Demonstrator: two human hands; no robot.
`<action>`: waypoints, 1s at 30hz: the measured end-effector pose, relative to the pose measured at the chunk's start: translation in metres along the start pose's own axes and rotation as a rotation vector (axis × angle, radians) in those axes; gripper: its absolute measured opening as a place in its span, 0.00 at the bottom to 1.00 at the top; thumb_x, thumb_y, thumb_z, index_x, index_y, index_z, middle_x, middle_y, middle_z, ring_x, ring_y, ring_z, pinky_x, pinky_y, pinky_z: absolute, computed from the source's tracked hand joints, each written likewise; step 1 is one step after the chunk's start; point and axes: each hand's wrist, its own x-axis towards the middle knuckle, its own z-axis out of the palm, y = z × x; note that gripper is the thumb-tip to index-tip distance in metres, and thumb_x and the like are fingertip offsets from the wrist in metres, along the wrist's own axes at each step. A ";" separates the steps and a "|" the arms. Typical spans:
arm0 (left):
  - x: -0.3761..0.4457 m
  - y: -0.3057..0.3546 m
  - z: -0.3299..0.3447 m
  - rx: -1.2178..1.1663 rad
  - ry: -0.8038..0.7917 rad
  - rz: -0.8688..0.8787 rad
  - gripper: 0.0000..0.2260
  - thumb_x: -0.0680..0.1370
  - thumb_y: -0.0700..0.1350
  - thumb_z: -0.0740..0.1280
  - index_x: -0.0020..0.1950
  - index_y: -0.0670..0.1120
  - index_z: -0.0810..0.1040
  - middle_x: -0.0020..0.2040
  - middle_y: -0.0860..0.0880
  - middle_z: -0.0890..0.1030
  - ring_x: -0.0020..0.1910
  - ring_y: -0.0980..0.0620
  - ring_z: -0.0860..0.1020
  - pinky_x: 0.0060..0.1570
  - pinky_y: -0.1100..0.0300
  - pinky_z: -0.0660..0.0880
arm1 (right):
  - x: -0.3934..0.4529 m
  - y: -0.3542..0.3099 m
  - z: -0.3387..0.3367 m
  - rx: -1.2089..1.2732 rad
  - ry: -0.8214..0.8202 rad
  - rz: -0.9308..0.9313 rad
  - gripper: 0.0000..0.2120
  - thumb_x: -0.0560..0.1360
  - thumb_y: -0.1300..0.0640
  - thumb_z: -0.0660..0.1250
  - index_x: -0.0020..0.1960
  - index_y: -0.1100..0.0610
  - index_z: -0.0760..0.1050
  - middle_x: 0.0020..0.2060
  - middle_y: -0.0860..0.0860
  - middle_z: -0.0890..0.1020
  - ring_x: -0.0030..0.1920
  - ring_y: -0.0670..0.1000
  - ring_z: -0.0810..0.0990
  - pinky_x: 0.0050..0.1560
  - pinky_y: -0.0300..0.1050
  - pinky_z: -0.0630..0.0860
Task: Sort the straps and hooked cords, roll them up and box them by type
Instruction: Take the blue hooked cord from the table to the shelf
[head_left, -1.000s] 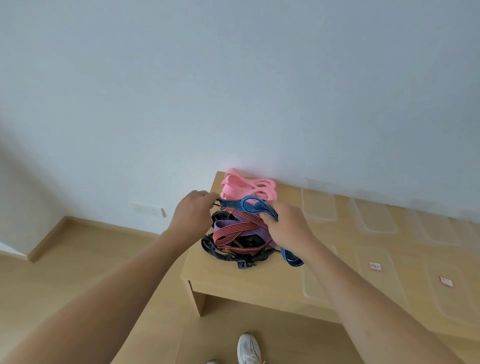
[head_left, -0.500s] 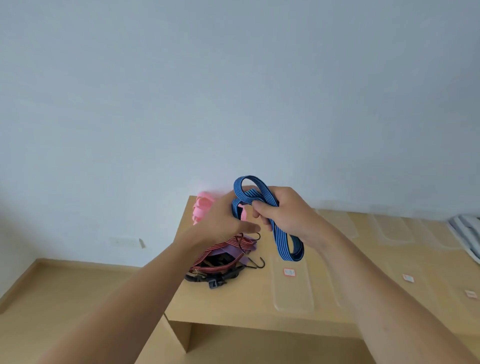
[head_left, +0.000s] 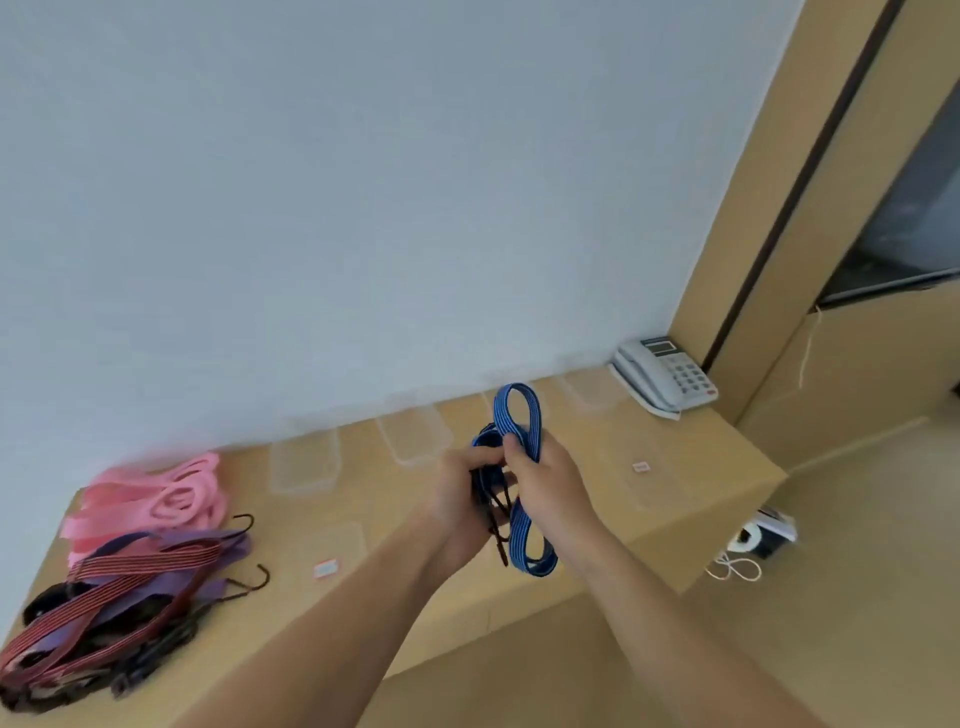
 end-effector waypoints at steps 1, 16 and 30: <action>0.008 -0.012 0.021 -0.010 -0.019 -0.037 0.13 0.79 0.42 0.62 0.58 0.38 0.81 0.48 0.44 0.80 0.45 0.47 0.79 0.45 0.52 0.75 | 0.000 0.014 -0.017 0.037 0.018 0.036 0.15 0.83 0.46 0.59 0.54 0.55 0.79 0.51 0.59 0.84 0.51 0.58 0.83 0.58 0.64 0.78; 0.143 -0.094 0.105 0.628 -0.211 -0.390 0.31 0.78 0.73 0.56 0.70 0.55 0.78 0.71 0.61 0.72 0.76 0.57 0.65 0.79 0.50 0.57 | 0.046 0.119 -0.135 0.106 -0.036 0.445 0.10 0.72 0.65 0.70 0.42 0.53 0.71 0.29 0.47 0.72 0.30 0.48 0.73 0.34 0.42 0.70; 0.264 -0.106 0.047 1.393 -0.108 0.252 0.14 0.83 0.49 0.65 0.68 0.51 0.78 0.67 0.53 0.77 0.71 0.53 0.68 0.61 0.70 0.58 | 0.247 0.210 -0.165 -0.981 0.110 0.367 0.39 0.77 0.46 0.69 0.78 0.57 0.52 0.61 0.58 0.73 0.56 0.58 0.76 0.47 0.49 0.74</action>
